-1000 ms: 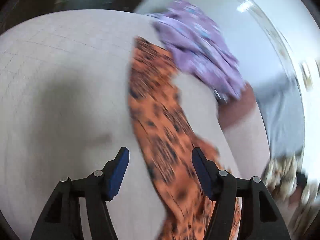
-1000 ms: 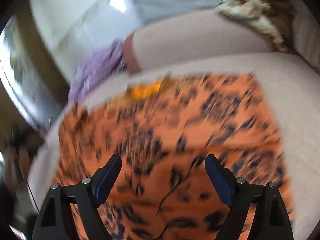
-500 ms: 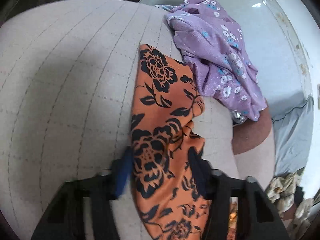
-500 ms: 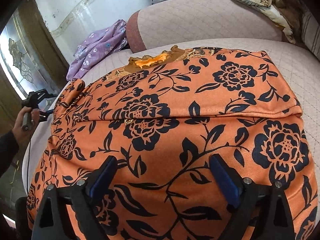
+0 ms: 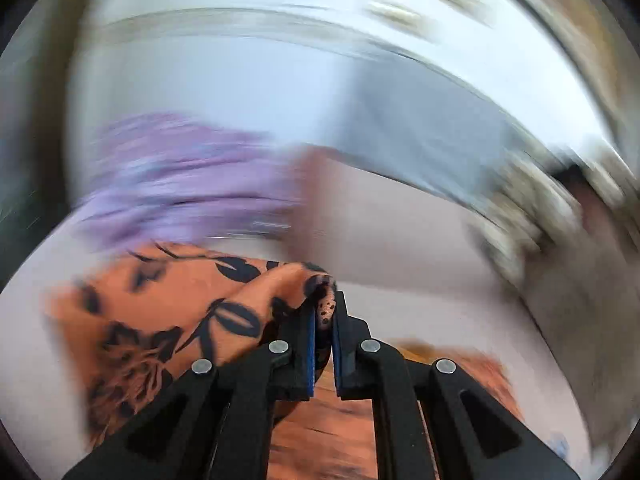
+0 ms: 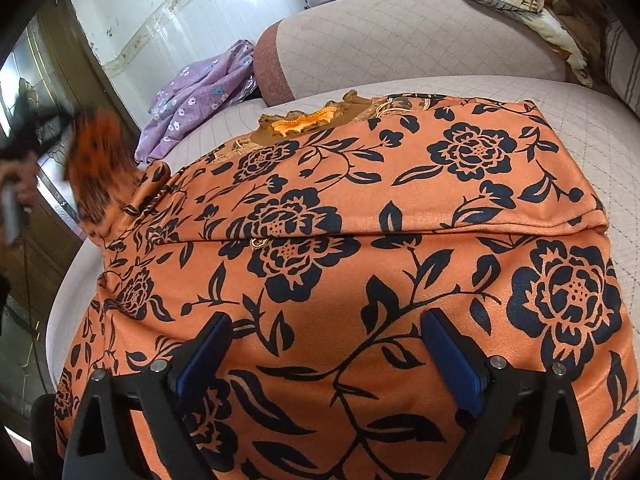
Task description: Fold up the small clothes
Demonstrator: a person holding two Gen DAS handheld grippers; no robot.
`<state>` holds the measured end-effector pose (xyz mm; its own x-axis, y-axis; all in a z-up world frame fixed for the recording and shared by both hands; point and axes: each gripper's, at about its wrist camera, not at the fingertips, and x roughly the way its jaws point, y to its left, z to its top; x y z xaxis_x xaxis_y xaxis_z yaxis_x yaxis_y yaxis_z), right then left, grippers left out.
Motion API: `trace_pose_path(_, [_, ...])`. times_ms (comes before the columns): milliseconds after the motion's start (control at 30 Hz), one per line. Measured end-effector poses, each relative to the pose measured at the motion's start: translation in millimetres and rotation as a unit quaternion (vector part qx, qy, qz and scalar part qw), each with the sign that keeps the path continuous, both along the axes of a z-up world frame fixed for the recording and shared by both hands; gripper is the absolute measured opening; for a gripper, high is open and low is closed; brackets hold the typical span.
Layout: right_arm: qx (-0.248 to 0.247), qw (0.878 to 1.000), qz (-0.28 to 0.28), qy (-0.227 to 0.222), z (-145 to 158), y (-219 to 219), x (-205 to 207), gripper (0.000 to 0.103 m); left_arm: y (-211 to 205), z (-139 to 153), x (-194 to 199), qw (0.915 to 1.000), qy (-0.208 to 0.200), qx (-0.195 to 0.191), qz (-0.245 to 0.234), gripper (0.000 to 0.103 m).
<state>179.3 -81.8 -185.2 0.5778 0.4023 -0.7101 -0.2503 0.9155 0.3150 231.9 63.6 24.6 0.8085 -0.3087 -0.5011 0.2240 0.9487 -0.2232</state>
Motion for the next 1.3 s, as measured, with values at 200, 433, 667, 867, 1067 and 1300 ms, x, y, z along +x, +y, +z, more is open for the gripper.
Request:
trace_pose_path(200, [0.051,0.999,-0.004,0.001,3.5,-15.4,-0.5,0.097,-132.3,-116.8,-9.8,0.9734,0.195,0.067,-0.1,0.046])
trace_pose_path(433, [0.097,0.995,-0.012,0.016,8.7,-30.9,-1.7,0.097,-36.8,-103.3,-40.7,0.9855,0.169,0.011,0.013,0.079])
trace_pose_path(667, [0.007,0.999,-0.049,-0.009,63.5,-18.4,35.2,0.097,34.1,-142.4,-16.8,0.9698,0.194,0.051,0.139,0.079])
trace_pose_path(867, [-0.24,0.969,0.054,0.01,63.7,83.8,102.4,0.096,46.7,-175.3,-4.2,0.9598,0.216,0.066,0.167,0.079])
trace_pose_path(1067, [-0.274,0.959,-0.001,0.074,40.3,85.8,156.1,0.017,52.3,-180.3,-12.2,0.9656,0.196,0.064,0.158,0.079])
trace_pose_path(1300, [-0.055,0.979,-0.191,0.035,59.0,-40.5,93.2,0.066,53.0,-181.5,-15.8,0.9689,0.187,0.048,0.156,0.081])
